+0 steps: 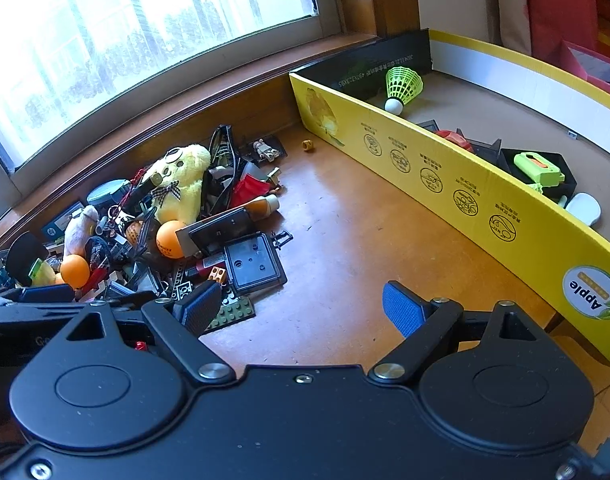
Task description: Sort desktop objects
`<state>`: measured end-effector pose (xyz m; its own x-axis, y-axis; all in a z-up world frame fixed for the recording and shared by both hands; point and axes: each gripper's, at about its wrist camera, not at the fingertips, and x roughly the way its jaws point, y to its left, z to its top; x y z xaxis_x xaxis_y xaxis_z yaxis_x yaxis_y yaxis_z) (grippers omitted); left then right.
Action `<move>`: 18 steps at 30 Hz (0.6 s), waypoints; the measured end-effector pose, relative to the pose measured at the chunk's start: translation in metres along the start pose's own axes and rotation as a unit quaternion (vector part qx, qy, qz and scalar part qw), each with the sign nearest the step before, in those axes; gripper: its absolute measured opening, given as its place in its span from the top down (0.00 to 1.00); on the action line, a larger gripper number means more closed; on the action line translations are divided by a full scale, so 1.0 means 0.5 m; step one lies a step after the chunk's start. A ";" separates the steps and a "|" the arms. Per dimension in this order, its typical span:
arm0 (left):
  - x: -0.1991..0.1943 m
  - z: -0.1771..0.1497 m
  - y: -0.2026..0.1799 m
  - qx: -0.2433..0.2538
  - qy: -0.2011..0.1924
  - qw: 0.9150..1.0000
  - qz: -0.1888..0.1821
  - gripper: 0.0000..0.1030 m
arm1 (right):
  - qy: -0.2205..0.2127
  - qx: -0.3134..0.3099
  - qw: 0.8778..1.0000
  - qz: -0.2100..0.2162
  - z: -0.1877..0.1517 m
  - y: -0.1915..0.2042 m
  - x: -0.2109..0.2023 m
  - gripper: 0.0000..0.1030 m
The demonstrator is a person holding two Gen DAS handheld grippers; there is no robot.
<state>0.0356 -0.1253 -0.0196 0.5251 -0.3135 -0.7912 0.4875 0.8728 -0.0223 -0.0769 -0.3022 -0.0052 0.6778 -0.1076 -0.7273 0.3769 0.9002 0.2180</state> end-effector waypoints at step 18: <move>-0.027 -0.018 0.023 -0.029 -0.005 0.999 0.039 0.00 | 0.007 -0.018 1.000 0.013 -0.002 0.019 0.001 0.15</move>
<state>0.0277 -0.1076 -0.0149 0.5670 -0.2466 -0.7860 0.4034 0.9150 0.0039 -0.0739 -0.2932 -0.0041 0.6782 -0.0777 -0.7307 0.3362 0.9170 0.2146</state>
